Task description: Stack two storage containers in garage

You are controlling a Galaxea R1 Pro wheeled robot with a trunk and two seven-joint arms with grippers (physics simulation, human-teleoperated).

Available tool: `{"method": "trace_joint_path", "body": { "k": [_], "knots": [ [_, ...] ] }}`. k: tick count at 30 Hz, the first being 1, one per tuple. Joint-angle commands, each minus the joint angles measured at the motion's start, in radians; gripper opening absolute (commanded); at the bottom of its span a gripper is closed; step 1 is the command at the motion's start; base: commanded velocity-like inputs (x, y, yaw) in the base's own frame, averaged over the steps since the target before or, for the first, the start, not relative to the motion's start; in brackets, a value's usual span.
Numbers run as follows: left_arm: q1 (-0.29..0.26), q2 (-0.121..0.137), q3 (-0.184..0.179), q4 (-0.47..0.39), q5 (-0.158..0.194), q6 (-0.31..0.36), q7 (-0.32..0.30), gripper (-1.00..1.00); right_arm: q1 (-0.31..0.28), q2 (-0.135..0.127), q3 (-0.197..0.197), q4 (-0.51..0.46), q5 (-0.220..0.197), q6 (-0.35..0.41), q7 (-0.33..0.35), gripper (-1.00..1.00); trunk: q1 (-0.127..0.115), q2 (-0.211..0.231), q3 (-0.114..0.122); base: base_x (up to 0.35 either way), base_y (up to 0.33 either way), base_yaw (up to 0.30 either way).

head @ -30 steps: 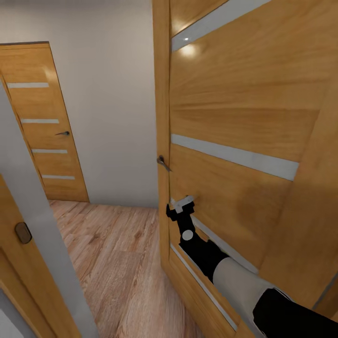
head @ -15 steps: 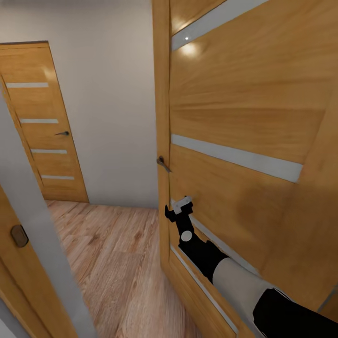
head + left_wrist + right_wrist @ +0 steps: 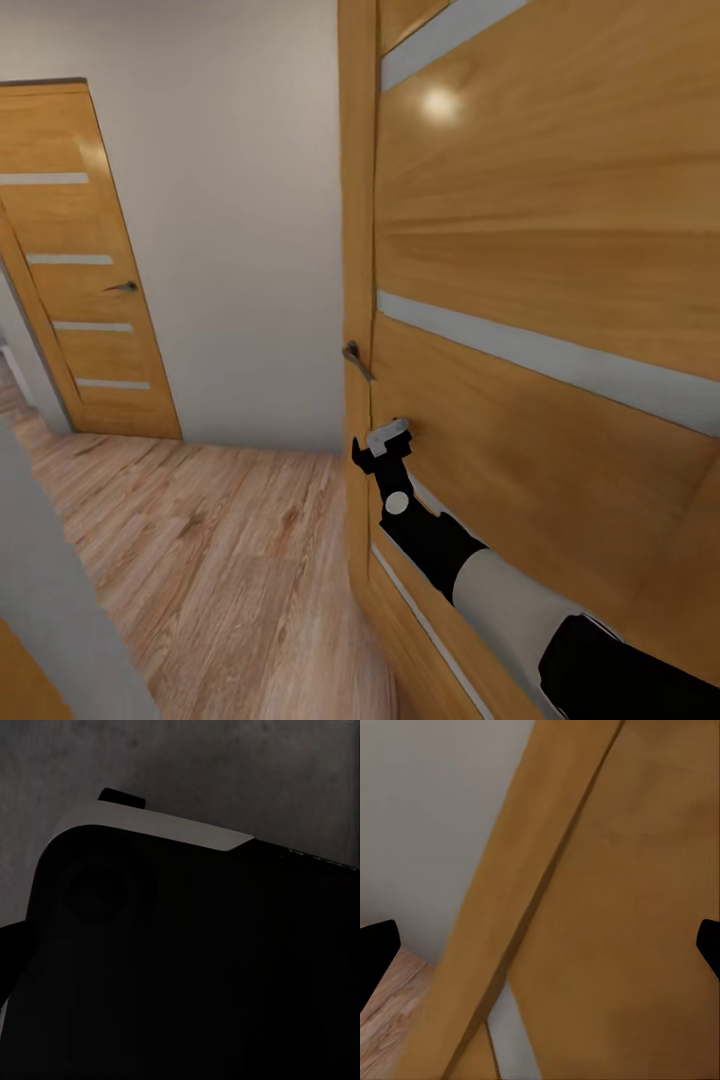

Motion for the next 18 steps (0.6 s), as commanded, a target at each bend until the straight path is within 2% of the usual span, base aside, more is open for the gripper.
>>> {"method": "trace_joint_path", "body": {
  "k": [1, 5, 13, 18],
  "knots": [
    [0.0, 0.0, 0.001, -0.001, 0.004, -0.002, 0.001, 1.0, -0.002, 0.0, 0.002, 0.003, -0.004, -0.002, -0.01, 1.0, 0.0, 0.0, -0.001, 0.214, 0.0, 0.0],
    [0.0, -0.001, 0.001, -0.001, 0.004, -0.002, 0.001, 1.0, -0.002, 0.0, 0.001, 0.008, -0.005, -0.005, -0.01, 1.0, 0.0, 0.0, -0.001, 0.136, 0.0, 0.0],
    [0.0, -0.002, 0.001, -0.001, 0.003, -0.003, 0.001, 1.0, -0.002, 0.0, -0.016, 0.019, -0.006, -0.002, -0.014, 1.0, 0.0, 0.0, -0.001, 0.02, 0.0, 0.0],
    [0.0, -0.002, 0.001, -0.001, 0.003, -0.004, 0.001, 1.0, -0.002, 0.0, -0.096, 0.02, -0.004, 0.0, -0.015, 1.0, 0.0, 0.0, -0.001, 0.0, 0.0, 0.0]
  ]
}}
